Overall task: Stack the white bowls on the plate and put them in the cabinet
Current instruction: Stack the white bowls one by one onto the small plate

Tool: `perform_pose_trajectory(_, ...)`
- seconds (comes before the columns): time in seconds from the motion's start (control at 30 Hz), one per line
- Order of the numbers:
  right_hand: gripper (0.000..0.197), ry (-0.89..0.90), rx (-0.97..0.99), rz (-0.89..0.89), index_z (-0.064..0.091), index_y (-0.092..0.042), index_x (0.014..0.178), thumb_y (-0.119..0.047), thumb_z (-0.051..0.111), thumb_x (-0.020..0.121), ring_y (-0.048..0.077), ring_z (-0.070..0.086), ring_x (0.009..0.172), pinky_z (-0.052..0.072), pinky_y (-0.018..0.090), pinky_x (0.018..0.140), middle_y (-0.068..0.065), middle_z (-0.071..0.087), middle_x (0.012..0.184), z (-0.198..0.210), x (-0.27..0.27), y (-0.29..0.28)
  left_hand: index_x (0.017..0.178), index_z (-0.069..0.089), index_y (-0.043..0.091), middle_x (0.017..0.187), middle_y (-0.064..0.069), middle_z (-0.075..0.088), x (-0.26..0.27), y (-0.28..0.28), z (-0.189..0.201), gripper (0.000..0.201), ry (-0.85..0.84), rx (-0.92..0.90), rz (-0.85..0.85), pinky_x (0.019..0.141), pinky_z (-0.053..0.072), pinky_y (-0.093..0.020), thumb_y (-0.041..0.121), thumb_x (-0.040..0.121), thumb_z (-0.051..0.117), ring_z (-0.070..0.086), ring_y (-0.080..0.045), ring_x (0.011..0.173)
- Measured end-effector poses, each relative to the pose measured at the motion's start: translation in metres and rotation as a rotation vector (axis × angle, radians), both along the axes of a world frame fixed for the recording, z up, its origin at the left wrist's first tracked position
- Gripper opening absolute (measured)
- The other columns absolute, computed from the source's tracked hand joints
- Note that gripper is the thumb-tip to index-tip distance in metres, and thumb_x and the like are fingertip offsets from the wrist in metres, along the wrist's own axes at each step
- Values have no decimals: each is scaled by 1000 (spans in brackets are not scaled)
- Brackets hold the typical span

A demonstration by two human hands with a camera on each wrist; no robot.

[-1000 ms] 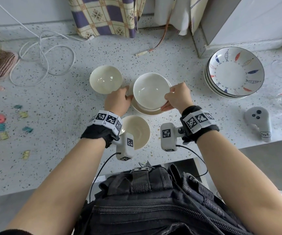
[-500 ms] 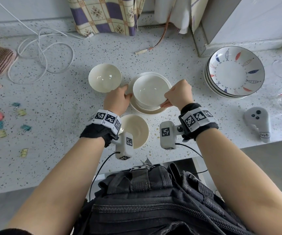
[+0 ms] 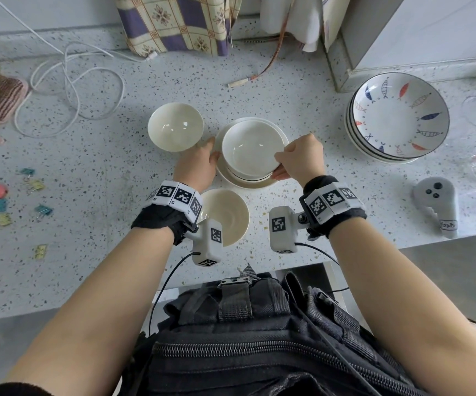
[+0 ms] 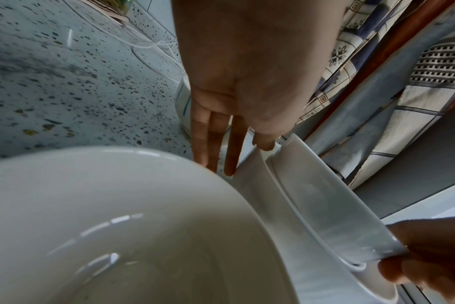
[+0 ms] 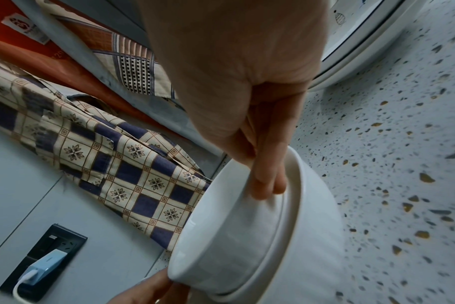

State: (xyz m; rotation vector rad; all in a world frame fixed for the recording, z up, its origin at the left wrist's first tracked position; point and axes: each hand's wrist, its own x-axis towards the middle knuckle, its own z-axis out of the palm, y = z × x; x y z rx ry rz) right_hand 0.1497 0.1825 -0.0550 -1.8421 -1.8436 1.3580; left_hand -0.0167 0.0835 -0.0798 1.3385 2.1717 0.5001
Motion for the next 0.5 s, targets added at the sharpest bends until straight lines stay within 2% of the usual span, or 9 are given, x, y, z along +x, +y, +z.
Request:
perform_pose_trajectory(0.07, 12, 61, 3, -14, 65, 6, 76, 1, 56, 82, 28, 70, 51, 61, 38, 51, 18, 66, 55, 1, 4, -5, 130, 46, 13, 104, -22, 65, -1, -4, -1, 34, -4, -14, -14, 81, 55, -52, 23, 102, 31, 66, -40, 85)
perform_pose_trajectory(0.13, 20, 110, 46, -63, 64, 3, 99, -12, 61, 86, 22, 66, 44, 59, 33, 47, 17, 68, 58, 0, 9, -12, 123, 49, 9, 103, -20, 67, -2, -9, -1, 33, -32, -15, -3, 80, 55, -52, 23, 102, 27, 67, -38, 83)
perform_pose_trajectory(0.17, 24, 127, 86, -97, 62, -1, 104, -18, 61, 87, 20, 64, 42, 59, 33, 47, 15, 68, 58, -1, 11, -15, 119, 50, 7, 105, -20, 67, -2, -12, -1, 32, -43, -23, 4, 80, 55, -52, 23, 103, 27, 67, -37, 83)
perform_pose_trajectory(0.27, 24, 155, 196, -172, 58, -4, 97, -26, 58, 89, 15, 59, 36, 57, 32, 44, 10, 64, 53, 0, 16, -27, 118, 52, 4, 109, -19, 67, -3, -21, -2, 35, -58, -56, 17, 85, 53, -48, 23, 103, 27, 66, -35, 88)
perform_pose_trajectory(0.33, 24, 188, 197, -197, 59, -3, 83, -26, 57, 88, 13, 57, 33, 55, 30, 43, 9, 62, 50, -2, 19, -36, 120, 54, 4, 109, -20, 67, -3, -29, -4, 37, -62, -64, 19, 87, 51, -45, 23, 103, 28, 65, -35, 94)
perform_pose_trajectory(0.43, 39, 221, 154, -197, 61, 6, 62, -23, 55, 88, 17, 58, 35, 54, 28, 44, 8, 59, 44, -10, 23, -51, 116, 56, 1, 108, -20, 68, -3, -42, -8, 41, -78, -96, 32, 87, 48, -42, 27, 103, 28, 63, -34, 99)
perform_pose_trajectory(0.5, 44, 236, 113, -215, 60, 2, 52, -24, 55, 88, 21, 60, 40, 56, 28, 47, 8, 60, 43, -17, 25, -63, 109, 59, -1, 104, -20, 68, -5, -52, -11, 42, -85, -96, 40, 84, 48, -41, 28, 103, 28, 64, -34, 96)
